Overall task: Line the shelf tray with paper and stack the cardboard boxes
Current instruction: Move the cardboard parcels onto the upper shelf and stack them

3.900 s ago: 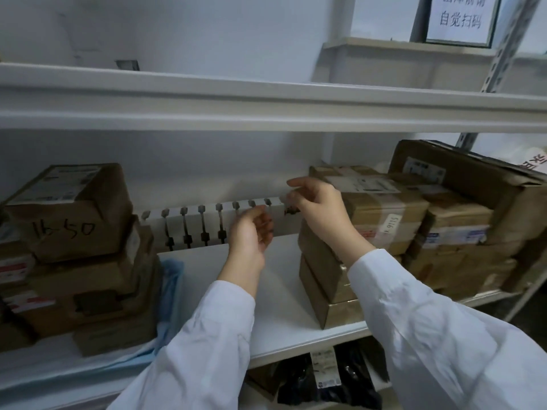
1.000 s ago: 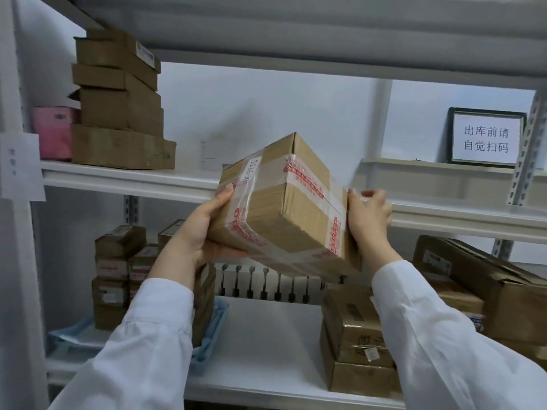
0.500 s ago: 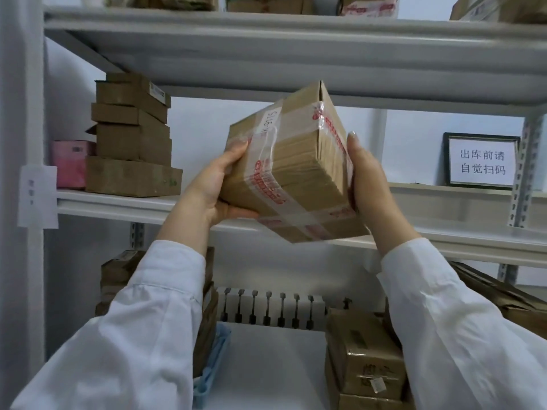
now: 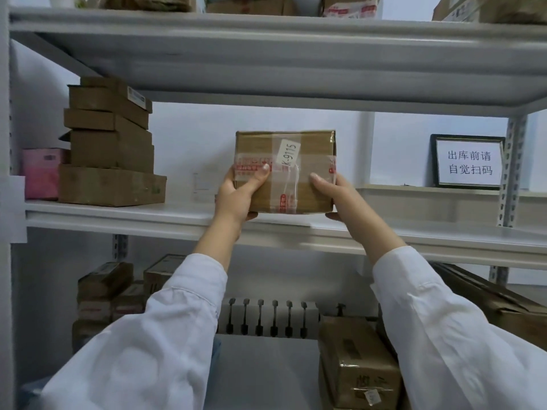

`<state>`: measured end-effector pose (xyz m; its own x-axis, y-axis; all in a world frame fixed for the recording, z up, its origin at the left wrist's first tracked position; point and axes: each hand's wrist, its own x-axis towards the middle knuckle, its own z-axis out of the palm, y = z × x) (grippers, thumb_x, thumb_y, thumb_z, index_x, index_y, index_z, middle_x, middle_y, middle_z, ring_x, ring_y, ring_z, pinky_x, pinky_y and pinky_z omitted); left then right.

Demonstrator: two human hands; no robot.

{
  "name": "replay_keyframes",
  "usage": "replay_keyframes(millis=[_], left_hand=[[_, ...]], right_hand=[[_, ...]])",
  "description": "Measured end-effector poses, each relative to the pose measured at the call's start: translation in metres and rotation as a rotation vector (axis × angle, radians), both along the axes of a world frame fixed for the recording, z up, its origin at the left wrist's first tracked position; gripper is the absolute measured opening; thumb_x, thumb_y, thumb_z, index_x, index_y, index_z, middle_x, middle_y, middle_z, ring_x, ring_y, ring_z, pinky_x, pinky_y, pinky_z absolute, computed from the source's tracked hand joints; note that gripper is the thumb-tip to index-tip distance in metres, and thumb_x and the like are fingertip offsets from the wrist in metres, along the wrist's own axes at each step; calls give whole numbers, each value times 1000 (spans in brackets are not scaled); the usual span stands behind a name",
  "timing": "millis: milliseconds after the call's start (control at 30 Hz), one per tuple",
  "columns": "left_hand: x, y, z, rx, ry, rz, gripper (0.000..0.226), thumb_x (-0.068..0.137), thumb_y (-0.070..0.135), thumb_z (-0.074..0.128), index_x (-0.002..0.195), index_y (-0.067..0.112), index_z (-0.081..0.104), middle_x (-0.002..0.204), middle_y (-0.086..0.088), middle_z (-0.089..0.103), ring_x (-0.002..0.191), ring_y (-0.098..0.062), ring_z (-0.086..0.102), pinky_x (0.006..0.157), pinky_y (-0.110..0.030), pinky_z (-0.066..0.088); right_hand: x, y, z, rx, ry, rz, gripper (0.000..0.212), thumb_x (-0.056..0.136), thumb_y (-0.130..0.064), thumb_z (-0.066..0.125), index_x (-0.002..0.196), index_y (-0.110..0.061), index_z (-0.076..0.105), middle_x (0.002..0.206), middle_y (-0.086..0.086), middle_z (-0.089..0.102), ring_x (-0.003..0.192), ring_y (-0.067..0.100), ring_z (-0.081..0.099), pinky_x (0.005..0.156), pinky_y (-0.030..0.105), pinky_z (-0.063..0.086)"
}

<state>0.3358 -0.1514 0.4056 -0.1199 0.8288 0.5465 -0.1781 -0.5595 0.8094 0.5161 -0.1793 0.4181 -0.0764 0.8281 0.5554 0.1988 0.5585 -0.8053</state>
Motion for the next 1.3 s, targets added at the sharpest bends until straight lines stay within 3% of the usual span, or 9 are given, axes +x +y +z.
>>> replay_keyframes(millis=[100,200,300,433,767,1000,1133,1200,1300], left_hand=[[2,20,-9,40,22,42,55,72,47,74,119,28,55,109,6,66,104,-18,63,87,-43,53],[0,37,-16,90,151,158,64,68,59,72,121,29,53,116,10,63,112,-15,58,102,-42,44],[-3,52,-16,10,377,360,87,59,86,50,132,40,42,125,6,59,120,-23,52,105,-48,36],[-8,68,-19,-75,506,467,98,54,94,39,136,40,35,131,1,55,125,-28,47,105,-51,31],[-8,88,-21,-114,574,562,75,80,71,42,139,26,31,136,0,52,127,-28,45,104,-44,21],[-8,93,-27,-118,596,549,68,92,54,40,146,19,19,147,-6,40,134,-30,36,110,-44,17],[-8,88,-34,-100,568,567,64,96,42,43,148,15,16,149,-8,37,136,-30,33,114,-46,18],[-7,87,-42,-69,539,621,63,95,39,47,146,15,20,146,-8,41,136,-29,34,115,-47,15],[-4,83,-54,-38,504,697,60,91,36,54,142,17,28,140,-7,46,133,-29,36,114,-46,16]], right_hand=[[2,15,-10,-2,40,8,23,95,-22,54,118,-22,53,97,-9,65,72,-5,65,59,9,49],[0,34,-19,22,81,-50,15,94,-20,57,107,-26,58,103,-4,67,93,11,66,85,28,54],[-2,54,-25,50,86,-115,16,92,-18,59,107,-24,59,104,-1,67,103,20,65,95,39,51],[-8,74,-30,64,26,-177,28,92,-18,57,120,-22,56,113,0,65,108,20,61,100,41,47],[-16,100,-34,159,-57,-361,40,87,-21,65,125,-17,56,106,2,62,97,21,60,90,41,51],[-17,102,-45,113,-117,-318,42,92,-4,53,132,-16,46,114,0,61,112,18,57,97,31,44],[-21,94,-53,61,-2,-394,53,93,-5,53,142,-15,36,128,5,53,120,23,53,99,34,43],[-22,87,-59,71,13,-470,54,94,-10,55,143,-17,36,134,8,50,113,19,54,97,35,45],[-22,78,-69,131,-6,-503,38,94,-12,53,132,-14,49,123,8,57,97,13,53,85,29,46]])
